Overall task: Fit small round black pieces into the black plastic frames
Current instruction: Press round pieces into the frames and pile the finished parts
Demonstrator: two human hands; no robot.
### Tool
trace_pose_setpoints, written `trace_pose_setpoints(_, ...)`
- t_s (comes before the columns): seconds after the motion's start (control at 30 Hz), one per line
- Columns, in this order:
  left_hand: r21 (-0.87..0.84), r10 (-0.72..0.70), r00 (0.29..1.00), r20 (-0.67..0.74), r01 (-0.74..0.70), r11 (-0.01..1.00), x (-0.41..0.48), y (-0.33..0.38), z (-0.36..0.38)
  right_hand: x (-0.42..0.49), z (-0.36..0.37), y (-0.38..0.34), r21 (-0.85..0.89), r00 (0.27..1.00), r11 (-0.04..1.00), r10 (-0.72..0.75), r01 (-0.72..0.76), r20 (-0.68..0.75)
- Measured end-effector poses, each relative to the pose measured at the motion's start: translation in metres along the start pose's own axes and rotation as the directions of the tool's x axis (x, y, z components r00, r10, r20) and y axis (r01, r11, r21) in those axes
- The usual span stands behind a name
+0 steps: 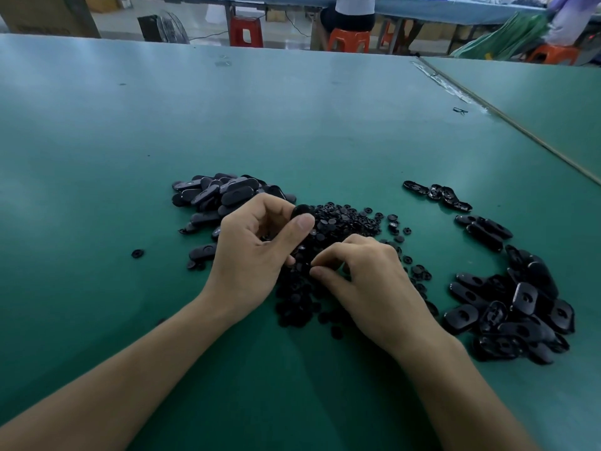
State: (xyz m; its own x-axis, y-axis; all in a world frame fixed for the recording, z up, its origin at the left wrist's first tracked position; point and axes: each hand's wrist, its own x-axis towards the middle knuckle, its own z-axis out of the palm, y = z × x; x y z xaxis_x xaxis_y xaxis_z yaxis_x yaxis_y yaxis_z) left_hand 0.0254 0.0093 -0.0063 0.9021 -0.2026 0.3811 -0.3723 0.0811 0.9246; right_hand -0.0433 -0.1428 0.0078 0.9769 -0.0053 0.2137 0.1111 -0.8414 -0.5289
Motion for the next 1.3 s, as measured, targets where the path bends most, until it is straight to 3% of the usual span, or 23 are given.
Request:
trace_pose_setpoints(0.2, 0.031, 0.004, 1.0, 0.013, -0.004, 1.0, 0.0009, -0.0003, -0.0001, 0.0004, -0.001, 0.0021, -0.006, 0.999, 1.0, 0.014, -0.014, 0.028)
trace_pose_setpoints(0.5, -0.078, -0.014, 0.999, -0.029, 0.012, 0.997, 0.0012, -0.0043, -0.0025, -0.0013, -0.0046, 0.0027, -0.054, 0.999, 0.999, -0.002, 0.004, 0.048)
trace_pose_setpoints(0.87, -0.189, -0.08, 0.992, -0.092, 0.062, 0.98, -0.0001, -0.0029, -0.0025, -0.0003, -0.0001, 0.0003, -0.023, 0.997, 0.998, 0.062, -0.063, -0.04)
trace_pose_setpoints(1.3, -0.174, -0.131, 0.987, -0.097, 0.113, 0.978, 0.0, -0.0003, -0.0001, -0.0005, 0.0013, -0.0022, 0.211, 0.933, 0.974, -0.006, 0.087, -0.36)
